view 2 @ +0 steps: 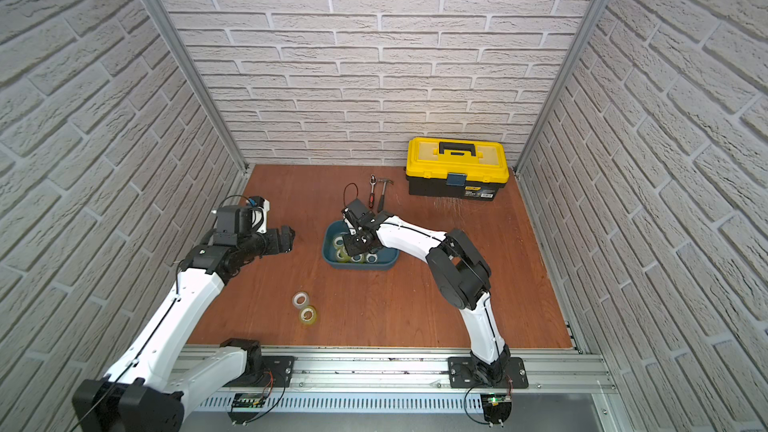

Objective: Put the transparent tape into the storage box
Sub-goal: Place the tape in the storage box.

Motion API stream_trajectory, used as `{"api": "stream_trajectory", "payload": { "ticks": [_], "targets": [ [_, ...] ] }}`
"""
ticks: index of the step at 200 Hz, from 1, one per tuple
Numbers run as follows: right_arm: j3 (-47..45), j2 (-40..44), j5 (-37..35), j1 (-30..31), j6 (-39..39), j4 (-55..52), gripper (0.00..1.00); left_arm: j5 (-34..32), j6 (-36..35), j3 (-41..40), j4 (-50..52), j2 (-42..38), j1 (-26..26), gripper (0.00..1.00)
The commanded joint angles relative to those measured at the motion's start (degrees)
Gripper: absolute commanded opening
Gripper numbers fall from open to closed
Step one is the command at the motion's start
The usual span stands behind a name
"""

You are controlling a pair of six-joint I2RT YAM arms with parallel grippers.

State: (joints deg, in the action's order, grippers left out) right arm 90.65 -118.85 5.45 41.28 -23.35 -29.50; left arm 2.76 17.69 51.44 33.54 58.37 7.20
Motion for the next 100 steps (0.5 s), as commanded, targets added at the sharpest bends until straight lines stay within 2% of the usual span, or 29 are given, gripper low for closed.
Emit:
{"api": "stream_trajectory", "payload": {
  "ticks": [1,100],
  "targets": [
    [1.6,-1.5,0.0,-0.3,0.9,0.4,0.03,-1.1,-1.0,1.8,0.3,0.5,0.3,0.98],
    [4.6,-3.3,-3.4,-1.5,2.2,-2.8,0.04,-2.7,-0.7,0.7,-0.8,-2.3,0.5,0.98]
  ]
}}
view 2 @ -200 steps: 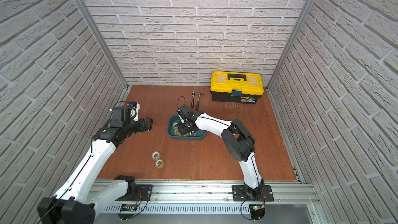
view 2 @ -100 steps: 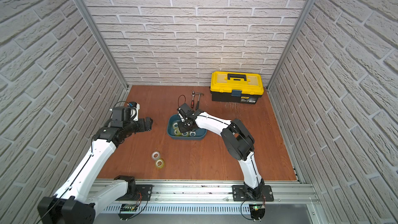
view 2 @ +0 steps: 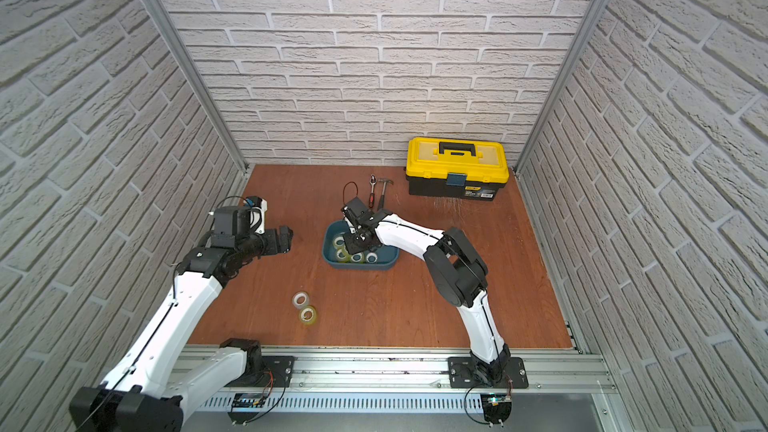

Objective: Put the transparent tape into the storage box
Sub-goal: Place the tape in the storage box.

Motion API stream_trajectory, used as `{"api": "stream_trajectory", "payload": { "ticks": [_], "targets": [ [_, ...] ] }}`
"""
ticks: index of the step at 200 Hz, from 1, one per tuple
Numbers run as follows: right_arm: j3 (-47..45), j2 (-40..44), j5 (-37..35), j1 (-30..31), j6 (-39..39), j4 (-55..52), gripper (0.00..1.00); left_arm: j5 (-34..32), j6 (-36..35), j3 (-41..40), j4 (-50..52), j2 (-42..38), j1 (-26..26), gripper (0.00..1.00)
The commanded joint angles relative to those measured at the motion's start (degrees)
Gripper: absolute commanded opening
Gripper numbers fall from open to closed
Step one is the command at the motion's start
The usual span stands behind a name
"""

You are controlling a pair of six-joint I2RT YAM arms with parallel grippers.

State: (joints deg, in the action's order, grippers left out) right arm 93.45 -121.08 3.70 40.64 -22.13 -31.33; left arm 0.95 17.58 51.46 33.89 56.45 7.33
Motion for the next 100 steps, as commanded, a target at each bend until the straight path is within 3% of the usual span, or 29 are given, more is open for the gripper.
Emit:
{"api": "stream_trajectory", "payload": {
  "ticks": [1,27,52,100],
  "targets": [
    [1.8,-1.1,-1.6,-0.9,1.0,-1.0,0.04,-0.9,-0.6,0.7,-1.1,-0.4,0.3,0.98],
    [4.0,-2.5,-1.6,-1.4,1.1,-2.3,0.13,-0.2,-0.8,0.9,-0.9,0.4,0.3,0.98],
    [4.5,-1.6,-3.0,-1.5,0.9,-3.2,0.39,-0.2,-0.9,1.3,-0.6,1.0,0.4,0.98],
    [3.0,4.5,-4.9,-1.8,1.9,-5.0,0.45,-0.8,-0.9,1.3,-0.7,0.4,0.3,0.98]
  ]
}}
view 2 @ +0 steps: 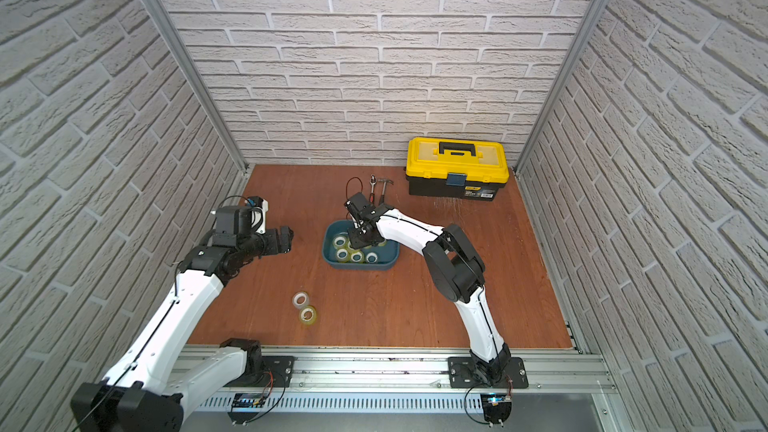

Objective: Put the transparent tape into the storage box
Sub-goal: Place the tape in the storage box, then pick up the tape at the center of the board.

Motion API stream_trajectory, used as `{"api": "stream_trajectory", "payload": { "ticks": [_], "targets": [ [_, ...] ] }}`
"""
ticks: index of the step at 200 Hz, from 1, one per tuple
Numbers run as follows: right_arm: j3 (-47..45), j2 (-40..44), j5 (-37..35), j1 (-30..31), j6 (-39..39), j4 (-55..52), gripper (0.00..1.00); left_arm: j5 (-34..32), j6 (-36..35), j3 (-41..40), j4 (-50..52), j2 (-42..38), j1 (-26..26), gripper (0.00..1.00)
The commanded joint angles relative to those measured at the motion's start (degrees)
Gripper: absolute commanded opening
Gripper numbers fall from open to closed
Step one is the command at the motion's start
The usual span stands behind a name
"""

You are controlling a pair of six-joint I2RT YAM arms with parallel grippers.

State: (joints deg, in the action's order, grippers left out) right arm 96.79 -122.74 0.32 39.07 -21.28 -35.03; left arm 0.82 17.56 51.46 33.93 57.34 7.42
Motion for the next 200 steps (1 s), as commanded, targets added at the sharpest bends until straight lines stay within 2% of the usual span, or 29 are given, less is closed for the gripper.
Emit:
{"api": "stream_trajectory", "payload": {
  "ticks": [1,26,62,92,140,200],
  "targets": [
    [-0.4,6.3,-1.5,-0.2,1.0,-1.3,0.45,-0.7,-0.9,1.3,-0.7,-0.5,0.2,0.98],
    [-5.0,12.4,2.4,0.0,-0.2,0.5,0.45,1.0,-0.2,1.2,-1.5,-0.3,-1.3,0.98],
    [-17.5,23.5,5.1,2.6,-5.4,8.2,0.45,10.6,2.5,1.1,-4.2,2.7,-8.5,0.98],
    [-27.7,28.6,6.0,9.4,-11.6,17.5,0.43,13.2,4.1,1.4,-4.3,4.4,-13.9,0.98],
    [-24.7,18.8,4.5,22.1,-15.2,18.8,0.43,11.0,4.0,0.5,-3.8,1.9,-14.4,0.98],
    [-15.0,7.0,3.5,27.6,-15.9,16.1,0.45,10.2,4.0,0.4,-3.7,0.8,-14.5,0.98]
  ]
}}
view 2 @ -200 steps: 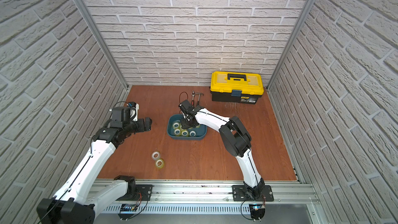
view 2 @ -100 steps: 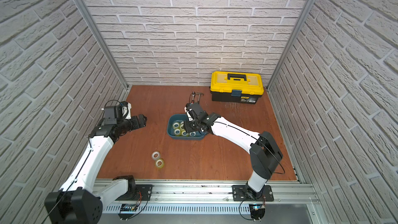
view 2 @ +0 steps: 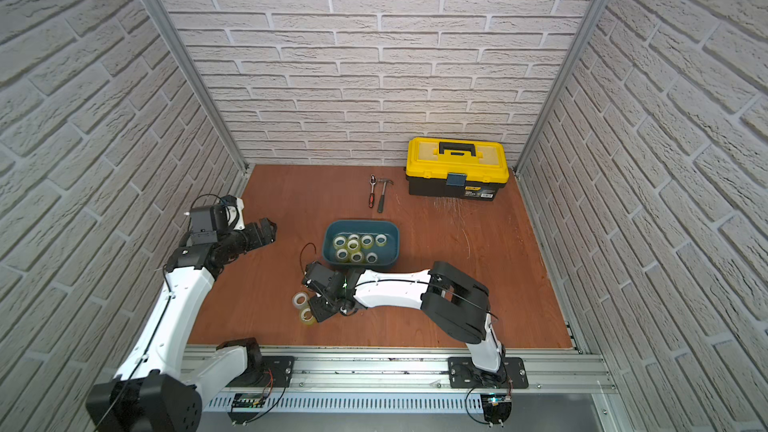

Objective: Put the transparent tape into the storage box
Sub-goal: Pick up the tape at the center of the board.

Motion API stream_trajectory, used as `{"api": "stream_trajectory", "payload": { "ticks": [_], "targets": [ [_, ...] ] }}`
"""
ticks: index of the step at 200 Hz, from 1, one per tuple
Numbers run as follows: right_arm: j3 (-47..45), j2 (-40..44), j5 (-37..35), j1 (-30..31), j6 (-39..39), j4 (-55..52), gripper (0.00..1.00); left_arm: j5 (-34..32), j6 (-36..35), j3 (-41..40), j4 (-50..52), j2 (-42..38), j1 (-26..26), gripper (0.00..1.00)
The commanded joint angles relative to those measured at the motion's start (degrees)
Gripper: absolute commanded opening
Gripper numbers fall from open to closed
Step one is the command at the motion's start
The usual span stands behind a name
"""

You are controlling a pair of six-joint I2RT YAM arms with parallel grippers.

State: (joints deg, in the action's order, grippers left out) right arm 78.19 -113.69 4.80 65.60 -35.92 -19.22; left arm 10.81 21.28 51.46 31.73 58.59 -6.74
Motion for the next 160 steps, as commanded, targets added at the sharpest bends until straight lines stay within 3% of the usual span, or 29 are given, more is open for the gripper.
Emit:
{"api": "stream_trajectory", "payload": {
  "ticks": [1,81,128,160],
  "targets": [
    [3.7,-2.2,-1.0,1.1,-1.2,0.2,0.45,0.2,0.3,0.5,-1.5,-0.4,-0.3,0.98],
    [8.0,-9.4,-4.7,3.0,-1.3,-3.7,0.42,0.7,0.5,0.3,-1.8,-0.8,-0.3,0.98],
    [4.5,-4.4,-9.0,2.8,0.1,-3.4,0.09,-0.9,0.2,0.2,-1.6,-1.0,0.4,0.98],
    [1.5,4.3,-11.4,1.4,2.0,-4.2,0.02,-5.6,-1.4,0.9,0.6,-1.4,5.0,0.98]
  ]
}}
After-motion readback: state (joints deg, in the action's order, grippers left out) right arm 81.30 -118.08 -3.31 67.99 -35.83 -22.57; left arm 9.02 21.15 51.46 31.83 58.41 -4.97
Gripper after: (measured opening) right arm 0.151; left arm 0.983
